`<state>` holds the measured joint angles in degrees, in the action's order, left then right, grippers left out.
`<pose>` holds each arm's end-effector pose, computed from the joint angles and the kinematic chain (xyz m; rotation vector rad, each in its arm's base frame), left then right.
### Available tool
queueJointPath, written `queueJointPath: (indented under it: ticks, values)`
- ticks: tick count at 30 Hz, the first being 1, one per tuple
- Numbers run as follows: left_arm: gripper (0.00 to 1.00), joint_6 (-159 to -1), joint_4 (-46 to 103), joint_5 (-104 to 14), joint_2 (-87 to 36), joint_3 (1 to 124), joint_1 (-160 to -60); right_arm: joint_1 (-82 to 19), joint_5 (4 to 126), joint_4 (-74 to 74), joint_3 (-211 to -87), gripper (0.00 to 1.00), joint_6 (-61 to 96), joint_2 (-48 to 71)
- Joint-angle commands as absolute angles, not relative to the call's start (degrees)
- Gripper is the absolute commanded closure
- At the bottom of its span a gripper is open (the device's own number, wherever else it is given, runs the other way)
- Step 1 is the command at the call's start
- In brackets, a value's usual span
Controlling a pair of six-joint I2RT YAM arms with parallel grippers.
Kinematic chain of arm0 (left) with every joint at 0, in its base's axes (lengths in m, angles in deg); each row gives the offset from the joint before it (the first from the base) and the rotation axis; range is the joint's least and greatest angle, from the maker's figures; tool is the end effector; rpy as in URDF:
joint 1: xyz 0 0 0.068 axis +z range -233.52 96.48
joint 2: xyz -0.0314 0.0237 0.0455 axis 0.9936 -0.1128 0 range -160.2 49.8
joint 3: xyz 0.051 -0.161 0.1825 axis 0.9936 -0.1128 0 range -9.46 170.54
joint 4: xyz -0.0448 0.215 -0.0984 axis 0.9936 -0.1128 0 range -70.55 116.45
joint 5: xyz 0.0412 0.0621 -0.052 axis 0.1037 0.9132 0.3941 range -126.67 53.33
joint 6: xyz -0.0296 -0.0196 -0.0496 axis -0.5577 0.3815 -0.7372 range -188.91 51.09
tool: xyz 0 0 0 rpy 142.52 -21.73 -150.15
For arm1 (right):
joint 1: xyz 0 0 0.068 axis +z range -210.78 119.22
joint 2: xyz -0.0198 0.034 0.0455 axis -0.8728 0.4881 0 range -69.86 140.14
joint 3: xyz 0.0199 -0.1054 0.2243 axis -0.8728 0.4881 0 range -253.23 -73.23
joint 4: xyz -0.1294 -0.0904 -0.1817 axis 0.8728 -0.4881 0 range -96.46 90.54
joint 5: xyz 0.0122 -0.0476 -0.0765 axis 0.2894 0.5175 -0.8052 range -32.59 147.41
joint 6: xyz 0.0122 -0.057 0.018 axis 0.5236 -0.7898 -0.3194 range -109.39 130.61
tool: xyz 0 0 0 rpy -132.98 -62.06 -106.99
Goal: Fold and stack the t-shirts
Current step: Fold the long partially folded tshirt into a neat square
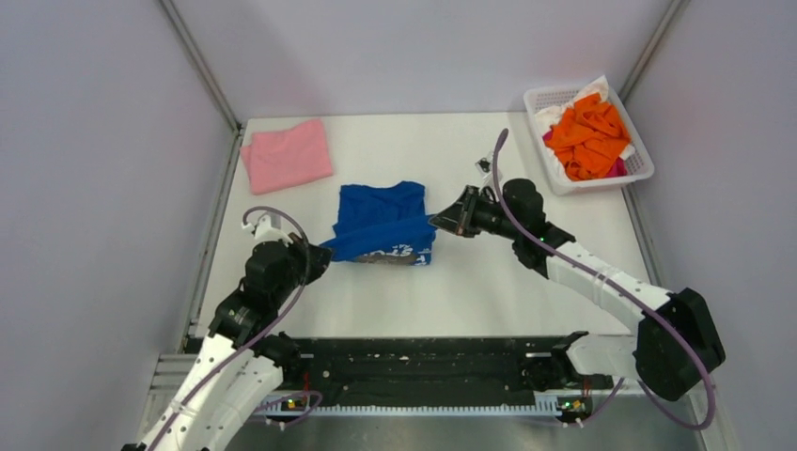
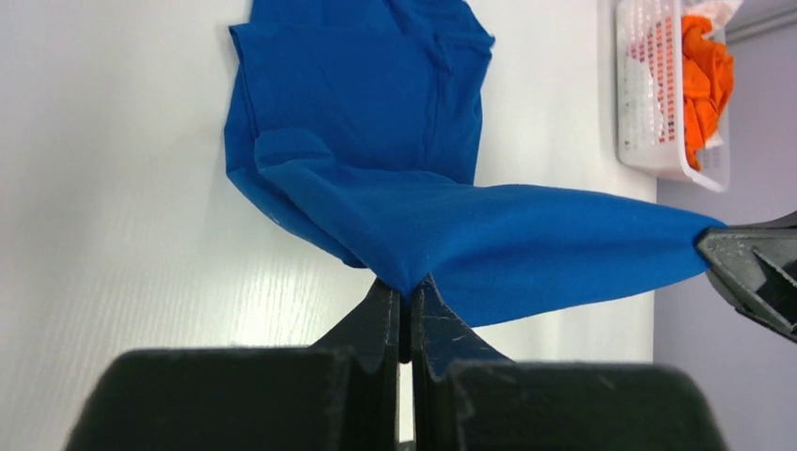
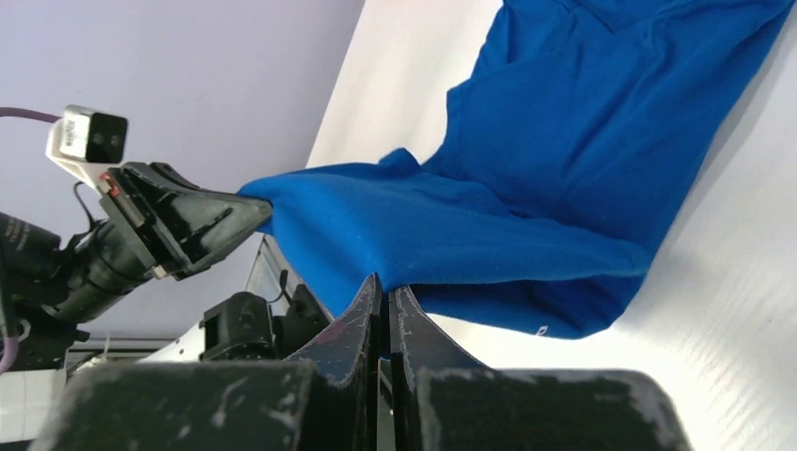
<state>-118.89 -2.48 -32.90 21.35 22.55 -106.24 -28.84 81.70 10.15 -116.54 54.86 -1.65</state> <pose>0.1269 -0.0500 0.2499 -0.5352 2.0223 -0.7287 0.2193 0.1589 0.2655 -0.1123 2.0236 1.2805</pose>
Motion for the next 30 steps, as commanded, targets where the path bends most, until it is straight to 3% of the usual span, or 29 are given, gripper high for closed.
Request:
queueJointPath:
  ticks: [1, 17, 30]
  values:
    - [1.0, -118.4, -2.68, -23.63, 18.39, 26.46, -106.09, -30.97, 84.96, 17.88, -120.08, 1.0, 56.96, 2.43]
    - [1.0, -113.38, 9.17, -20.74, -8.1, 39.35, -99.43, -40.47, 95.19, 29.46, -127.81, 1.0, 60.41, 20.92]
    - [1.0, -110.92, 17.88, -29.55, -29.08, 49.93, -91.62, -43.2, 97.83, 30.57, -137.99, 1.0, 61.46, 33.93]
